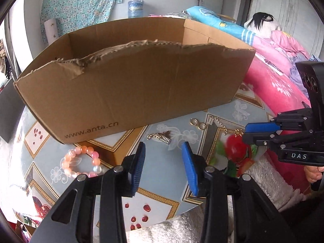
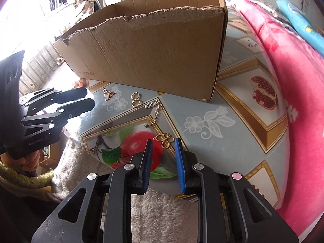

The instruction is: Organize jewelry

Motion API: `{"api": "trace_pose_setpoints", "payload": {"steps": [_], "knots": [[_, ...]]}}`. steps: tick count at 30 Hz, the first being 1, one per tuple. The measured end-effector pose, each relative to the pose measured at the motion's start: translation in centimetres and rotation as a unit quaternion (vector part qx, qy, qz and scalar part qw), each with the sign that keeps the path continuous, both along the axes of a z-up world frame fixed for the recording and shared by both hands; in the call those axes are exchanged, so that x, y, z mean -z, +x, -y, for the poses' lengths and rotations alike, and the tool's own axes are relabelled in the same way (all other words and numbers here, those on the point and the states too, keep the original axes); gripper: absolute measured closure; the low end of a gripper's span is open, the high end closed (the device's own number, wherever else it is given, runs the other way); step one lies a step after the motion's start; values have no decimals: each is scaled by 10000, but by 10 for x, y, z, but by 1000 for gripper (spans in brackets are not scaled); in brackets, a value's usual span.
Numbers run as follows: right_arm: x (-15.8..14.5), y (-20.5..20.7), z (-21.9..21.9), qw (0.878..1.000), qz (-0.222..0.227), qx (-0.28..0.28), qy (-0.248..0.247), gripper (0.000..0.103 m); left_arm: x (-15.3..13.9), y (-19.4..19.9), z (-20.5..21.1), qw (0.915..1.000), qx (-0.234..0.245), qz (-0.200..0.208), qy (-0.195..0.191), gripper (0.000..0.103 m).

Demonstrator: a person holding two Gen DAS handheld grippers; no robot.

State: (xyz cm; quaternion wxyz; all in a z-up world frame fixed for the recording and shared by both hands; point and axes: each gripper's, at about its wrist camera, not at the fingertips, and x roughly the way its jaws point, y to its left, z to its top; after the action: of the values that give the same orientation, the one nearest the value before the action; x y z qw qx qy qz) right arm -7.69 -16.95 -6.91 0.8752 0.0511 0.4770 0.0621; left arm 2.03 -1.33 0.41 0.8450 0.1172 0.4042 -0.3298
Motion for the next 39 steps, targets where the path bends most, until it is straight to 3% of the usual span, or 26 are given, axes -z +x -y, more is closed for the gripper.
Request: {"api": "trace_pose_setpoints", "payload": {"steps": [11,17,28,31,36,39], "knots": [[1,11,-5,9993,123,-59,-350,93,8,1,13,9999,98,-24,112,67],[-3,14,5,9999,86,19,-100,93,10,2,17,9999,132,-40,89,67],[-1,18,0,9992,100,-205,-326,86,14,5,15,9999,133,-106,28,67],[0,23,2,9996,-38,-242,-125,86,14,5,12,9999,99,-106,20,67],[1,23,10,9965,-353,-266,714,85,14,6,6,9999,18,-140,-40,67],[-2,22,12,9965,-283,-213,759,85,15,7,5,9999,8,-161,-38,67]]}}
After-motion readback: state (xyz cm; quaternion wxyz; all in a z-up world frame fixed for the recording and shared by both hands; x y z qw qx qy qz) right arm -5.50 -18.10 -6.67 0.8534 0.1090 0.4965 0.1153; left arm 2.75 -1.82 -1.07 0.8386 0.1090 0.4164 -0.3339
